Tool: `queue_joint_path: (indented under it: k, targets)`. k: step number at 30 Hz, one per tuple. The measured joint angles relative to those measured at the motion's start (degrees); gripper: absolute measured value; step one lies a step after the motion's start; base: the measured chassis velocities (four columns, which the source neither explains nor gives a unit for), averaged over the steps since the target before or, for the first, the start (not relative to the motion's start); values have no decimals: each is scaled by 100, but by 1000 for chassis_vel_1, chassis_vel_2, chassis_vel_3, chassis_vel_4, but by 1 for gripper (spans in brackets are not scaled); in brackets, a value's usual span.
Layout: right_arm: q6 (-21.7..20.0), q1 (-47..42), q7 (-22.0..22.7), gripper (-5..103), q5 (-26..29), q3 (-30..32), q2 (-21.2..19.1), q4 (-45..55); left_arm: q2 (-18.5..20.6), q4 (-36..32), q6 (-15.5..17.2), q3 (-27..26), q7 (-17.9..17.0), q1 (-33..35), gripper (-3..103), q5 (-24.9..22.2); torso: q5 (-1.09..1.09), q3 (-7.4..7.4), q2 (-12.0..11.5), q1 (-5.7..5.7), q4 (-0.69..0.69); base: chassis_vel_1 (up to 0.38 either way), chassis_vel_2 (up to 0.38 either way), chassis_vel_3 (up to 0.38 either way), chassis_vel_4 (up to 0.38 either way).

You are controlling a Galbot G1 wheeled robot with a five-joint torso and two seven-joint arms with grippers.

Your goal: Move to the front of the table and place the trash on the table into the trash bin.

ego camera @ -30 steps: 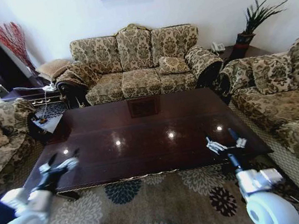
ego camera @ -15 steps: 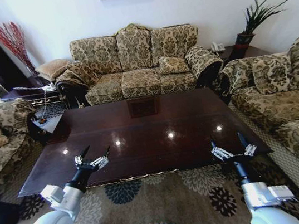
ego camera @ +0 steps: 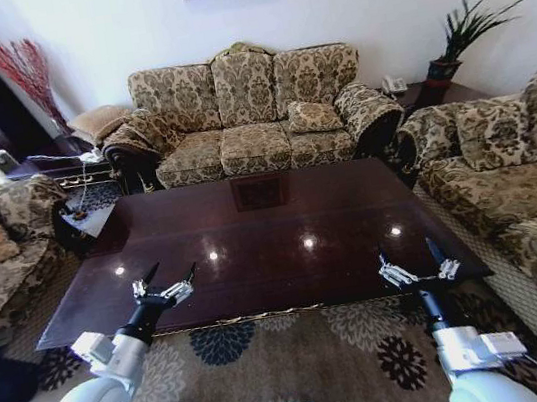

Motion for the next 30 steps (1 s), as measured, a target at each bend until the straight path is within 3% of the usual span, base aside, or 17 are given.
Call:
queue_joint_path:
  k: [30]
  targets:
    - [-6,4,-2,100,13,-1,-3,-8,-1,12,6,-11,-12,-2,100,-9,0,0,0,0,0,14,17,17,14]
